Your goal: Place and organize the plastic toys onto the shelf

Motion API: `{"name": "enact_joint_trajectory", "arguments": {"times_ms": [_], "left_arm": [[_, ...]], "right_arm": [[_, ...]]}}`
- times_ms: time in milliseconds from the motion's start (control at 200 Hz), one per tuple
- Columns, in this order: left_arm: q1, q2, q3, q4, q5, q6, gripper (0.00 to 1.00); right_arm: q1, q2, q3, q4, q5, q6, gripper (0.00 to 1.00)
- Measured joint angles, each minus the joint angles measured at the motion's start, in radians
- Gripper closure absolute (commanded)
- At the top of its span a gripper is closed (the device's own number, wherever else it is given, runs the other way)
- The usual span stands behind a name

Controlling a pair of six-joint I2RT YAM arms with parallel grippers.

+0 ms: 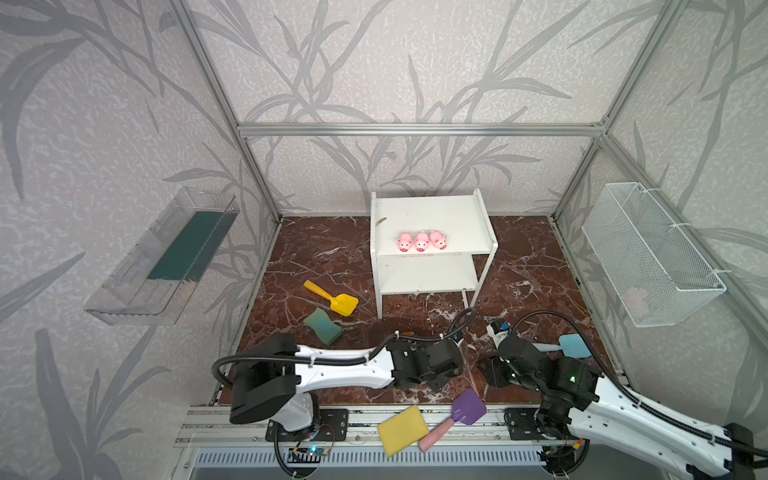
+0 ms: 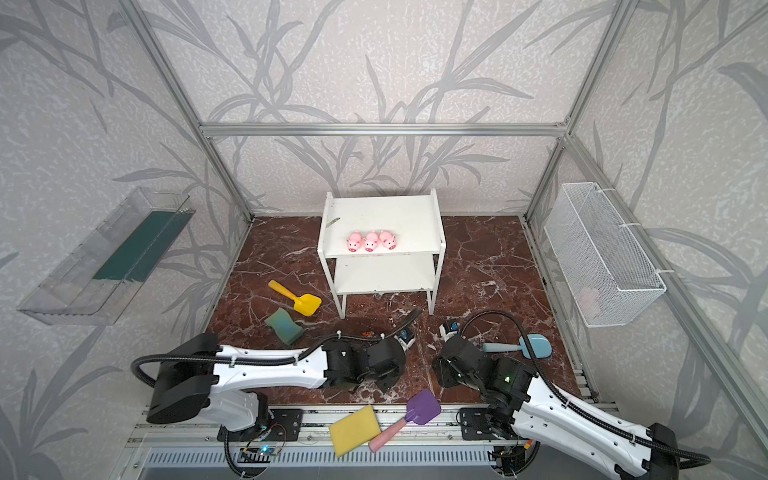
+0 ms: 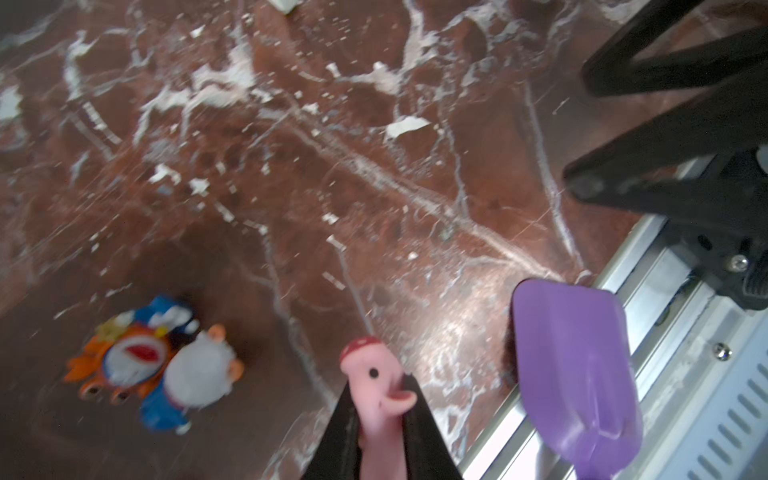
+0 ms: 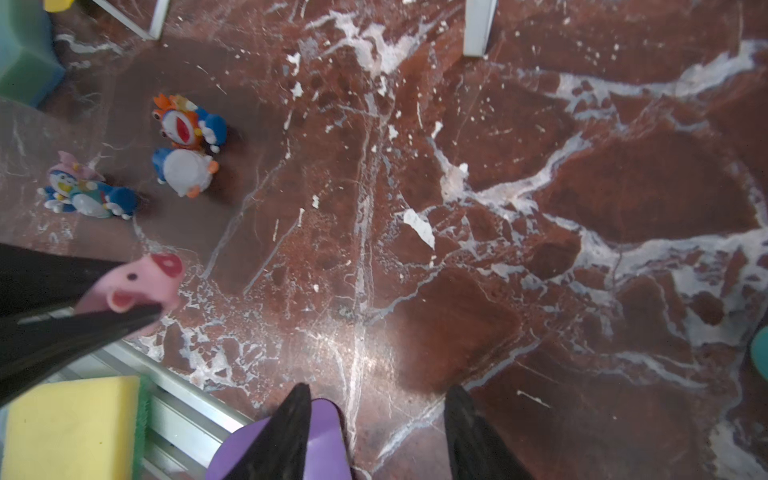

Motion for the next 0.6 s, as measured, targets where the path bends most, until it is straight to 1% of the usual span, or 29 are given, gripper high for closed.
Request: {"name": "enact_joint_trajectory", "arguments": {"times_ms": [125, 270, 385, 600], "left_arm": [[-0.009, 0.106, 0.064, 0.018, 0.029, 0.042, 0.76], [-0.009, 0.183, 0.109, 0.026, 0.053, 0.067, 0.74], [-0.009, 0.202, 0.114, 0.030, 0.058, 0.086, 0.68], [-0.009, 0.212, 0.120, 0.032, 0.064, 0.104, 0.61]], "right_arm": [[0.000, -0.042, -0.021, -0.030, 0.025, 0.054, 0.44], [0.000, -0.097, -0.044, -0.039, 0.058, 0.101, 0.41], [0.000, -0.107, -0.066, -0.039, 0.067, 0.122, 0.39], [0.000, -0.113, -0.092, -0.037, 0.069, 0.138, 0.38]]}}
